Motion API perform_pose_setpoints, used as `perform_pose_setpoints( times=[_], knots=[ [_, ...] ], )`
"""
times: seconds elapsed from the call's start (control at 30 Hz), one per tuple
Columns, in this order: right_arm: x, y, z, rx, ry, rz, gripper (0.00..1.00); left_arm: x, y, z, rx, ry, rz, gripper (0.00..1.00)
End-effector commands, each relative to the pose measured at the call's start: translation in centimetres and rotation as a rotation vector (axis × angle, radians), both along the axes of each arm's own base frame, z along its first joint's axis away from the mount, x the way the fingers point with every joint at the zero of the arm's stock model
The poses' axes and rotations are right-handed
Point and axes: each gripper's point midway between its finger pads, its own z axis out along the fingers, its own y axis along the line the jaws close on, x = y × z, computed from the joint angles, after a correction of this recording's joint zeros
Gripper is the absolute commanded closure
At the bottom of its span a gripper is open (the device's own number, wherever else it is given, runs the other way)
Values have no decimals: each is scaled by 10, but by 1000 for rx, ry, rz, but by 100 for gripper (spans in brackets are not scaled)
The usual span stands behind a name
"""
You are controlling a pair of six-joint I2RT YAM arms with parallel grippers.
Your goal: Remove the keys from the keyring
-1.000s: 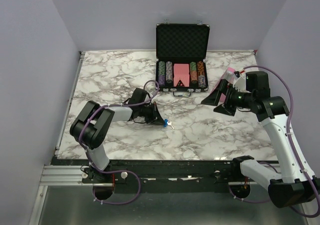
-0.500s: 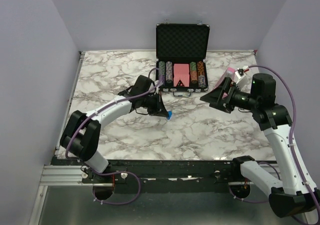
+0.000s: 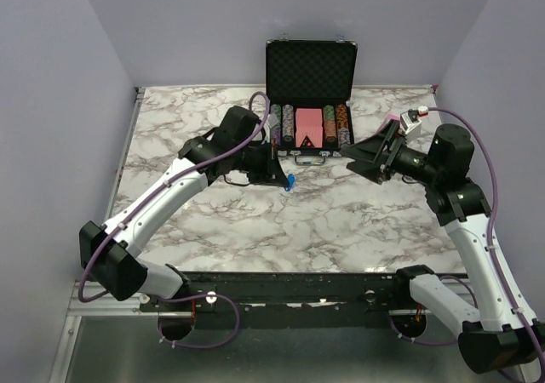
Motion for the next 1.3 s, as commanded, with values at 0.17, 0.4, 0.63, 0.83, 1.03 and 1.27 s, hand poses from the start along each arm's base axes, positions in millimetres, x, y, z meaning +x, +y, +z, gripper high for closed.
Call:
perform_pose_setpoints(
  times=[0.17,0.4,0.63,0.83,1.03,1.27],
  knots=[
    [15,10,19,103,156,5,7,-26,13,53,-19,-16,80,100],
    [18,14,32,143,239,17,12,-34,15,86,-85,-41,111,100],
    [17,33,37,150,295,55,15,-39,18,112,-138,-67,123,100],
    [8,72,43,124,323,114,15,-42,19,127,-168,-80,130,100],
    [7,84,45,154,359,111,18,-45,22,141,-184,-100,135,100],
    [2,91,34,125,459,84,20,-45,26,147,-173,-118,135,100]
  ],
)
